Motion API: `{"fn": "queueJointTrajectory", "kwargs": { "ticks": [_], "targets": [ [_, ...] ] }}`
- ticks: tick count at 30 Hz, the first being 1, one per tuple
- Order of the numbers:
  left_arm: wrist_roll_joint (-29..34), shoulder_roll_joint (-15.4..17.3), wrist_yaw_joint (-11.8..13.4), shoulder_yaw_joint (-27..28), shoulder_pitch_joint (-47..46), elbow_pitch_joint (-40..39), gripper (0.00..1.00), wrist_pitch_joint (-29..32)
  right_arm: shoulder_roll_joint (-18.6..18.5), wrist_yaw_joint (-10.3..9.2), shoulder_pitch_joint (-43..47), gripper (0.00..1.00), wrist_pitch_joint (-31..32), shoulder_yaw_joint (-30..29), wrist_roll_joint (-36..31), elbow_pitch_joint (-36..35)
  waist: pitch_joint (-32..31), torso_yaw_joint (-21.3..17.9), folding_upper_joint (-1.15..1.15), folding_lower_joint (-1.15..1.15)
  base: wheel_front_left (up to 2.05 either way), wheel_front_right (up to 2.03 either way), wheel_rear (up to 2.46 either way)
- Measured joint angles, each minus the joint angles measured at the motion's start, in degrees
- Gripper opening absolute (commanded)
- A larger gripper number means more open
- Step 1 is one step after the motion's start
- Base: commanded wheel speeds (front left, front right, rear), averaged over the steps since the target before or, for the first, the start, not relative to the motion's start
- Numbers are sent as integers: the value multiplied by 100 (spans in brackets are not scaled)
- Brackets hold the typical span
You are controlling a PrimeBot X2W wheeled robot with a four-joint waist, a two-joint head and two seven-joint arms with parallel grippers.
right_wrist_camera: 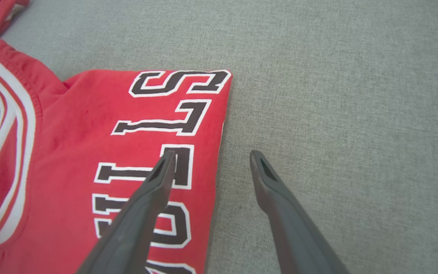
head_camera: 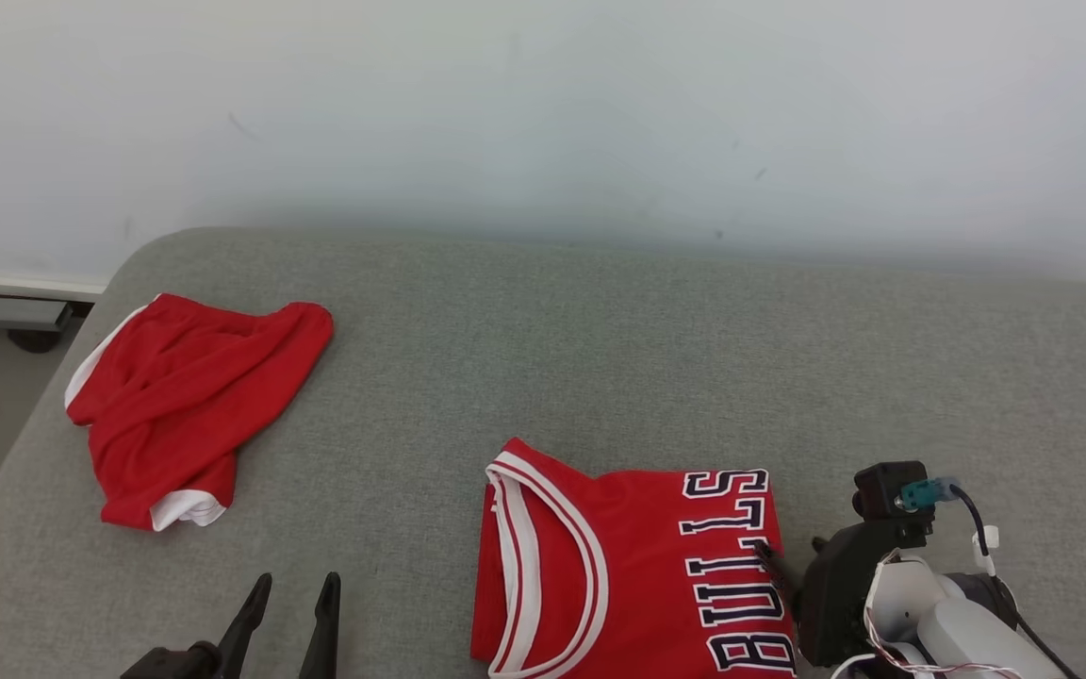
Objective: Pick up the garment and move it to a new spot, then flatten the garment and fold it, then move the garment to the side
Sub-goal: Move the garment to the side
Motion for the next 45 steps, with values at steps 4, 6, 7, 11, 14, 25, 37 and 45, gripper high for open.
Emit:
{"fn": "queueJointTrajectory", "kwargs": {
  "ticks": [4,6,7,11,14,25,37,45],
  "targets": [
    [0,-1,0,5,0,-2,100,0,33,-21,-10,100,155,67,-7,230,24,94,0,0,0,0,0],
    [0,-4,0,4,-1,-3,100,0,49,-29,-12,100,188,58,-3,337,38,133,0,0,0,0,0],
    [0,-4,-1,7,-1,-3,100,0,59,-32,-16,100,212,62,0,378,47,152,0,0,0,0,0],
    [0,-19,-1,13,-5,-3,100,0,197,-44,-96,100,319,79,21,525,78,204,0,0,0,0,0],
    [-1,-53,-41,5,-26,0,100,0,253,-44,-155,100,394,85,56,605,103,245,0,0,0,0,0],
    [-15,-94,-42,71,-79,58,100,0,254,53,-478,0,698,223,57,912,148,321,0,0,0,0,0],
    [-36,-97,-41,160,-64,97,100,0,-172,159,-1121,0,732,26,11,1088,80,26,0,0,0,0,0],
    [-36,-75,-52,167,66,30,100,0,-401,257,-1505,0,881,22,-26,1307,56,-241,0,0,0,0,0]
  ]
}}
